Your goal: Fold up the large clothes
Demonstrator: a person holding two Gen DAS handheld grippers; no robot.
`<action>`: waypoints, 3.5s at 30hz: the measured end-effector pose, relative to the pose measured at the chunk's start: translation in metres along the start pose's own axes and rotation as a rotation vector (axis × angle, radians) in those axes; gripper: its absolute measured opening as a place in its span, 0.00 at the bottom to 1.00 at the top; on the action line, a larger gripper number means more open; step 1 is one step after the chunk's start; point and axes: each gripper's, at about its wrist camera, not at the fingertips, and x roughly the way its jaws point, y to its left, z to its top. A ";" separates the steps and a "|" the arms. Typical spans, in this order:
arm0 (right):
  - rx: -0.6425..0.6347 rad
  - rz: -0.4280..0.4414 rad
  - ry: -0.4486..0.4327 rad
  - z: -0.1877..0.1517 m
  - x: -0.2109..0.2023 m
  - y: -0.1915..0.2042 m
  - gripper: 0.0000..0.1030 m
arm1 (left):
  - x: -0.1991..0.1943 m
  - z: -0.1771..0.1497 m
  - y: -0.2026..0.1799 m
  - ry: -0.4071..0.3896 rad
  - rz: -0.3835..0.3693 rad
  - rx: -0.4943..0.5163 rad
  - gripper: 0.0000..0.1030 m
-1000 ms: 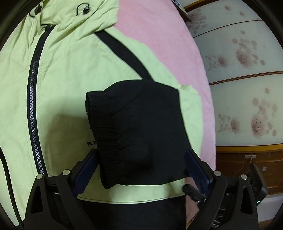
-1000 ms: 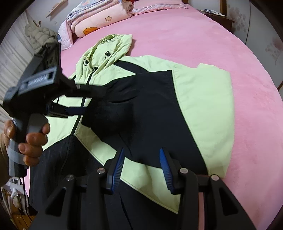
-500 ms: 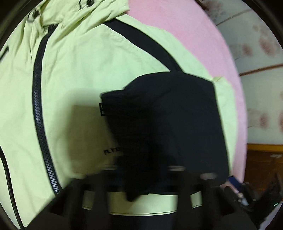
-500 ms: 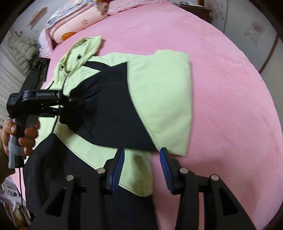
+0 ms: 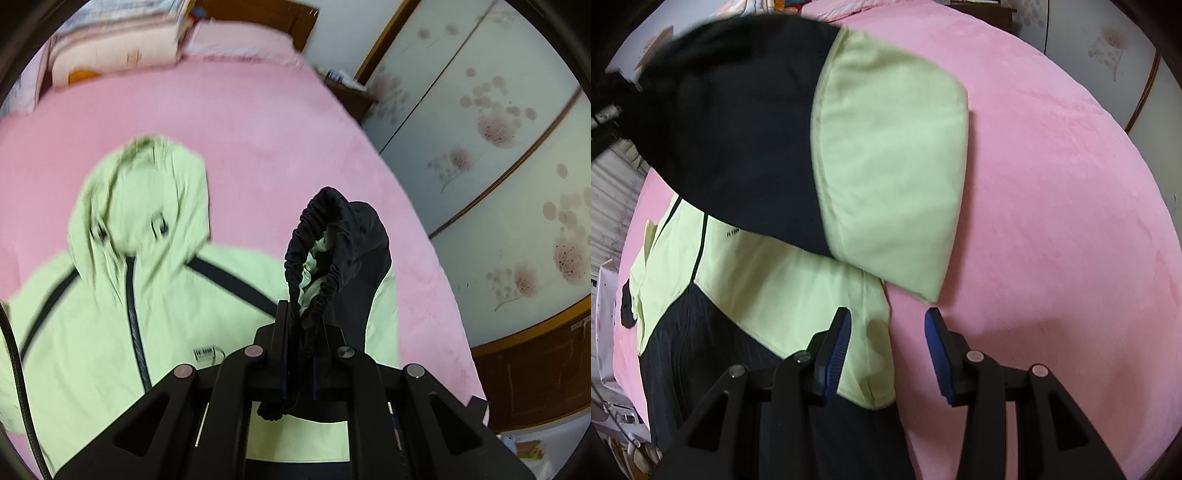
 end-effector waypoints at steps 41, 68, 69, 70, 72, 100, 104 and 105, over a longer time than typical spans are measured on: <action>-0.210 -0.320 -0.103 0.026 0.056 0.087 0.30 | 0.035 -0.092 0.232 0.141 0.428 -0.325 0.07; -0.097 -0.179 0.013 0.024 0.031 0.046 0.17 | 0.027 -0.098 0.234 0.213 0.308 -0.271 0.54; -0.103 -0.162 0.013 0.024 0.024 0.046 0.18 | 0.021 -0.095 0.234 0.205 0.295 -0.274 0.55; -0.113 -0.139 0.011 0.024 0.013 0.048 0.18 | 0.015 -0.091 0.235 0.197 0.283 -0.277 0.55; -0.126 -0.105 -0.008 0.030 -0.008 0.052 0.20 | 0.003 -0.081 0.237 0.176 0.271 -0.280 0.56; 0.134 0.092 0.102 0.206 0.127 0.005 0.24 | 0.084 -0.065 0.271 0.245 0.383 -0.214 0.32; -0.048 -0.035 0.013 0.208 0.113 0.027 0.02 | 0.084 -0.062 0.258 0.215 0.442 -0.166 0.30; -0.094 -0.066 -0.020 0.208 0.108 0.034 0.02 | 0.085 -0.063 0.257 0.211 0.453 -0.157 0.30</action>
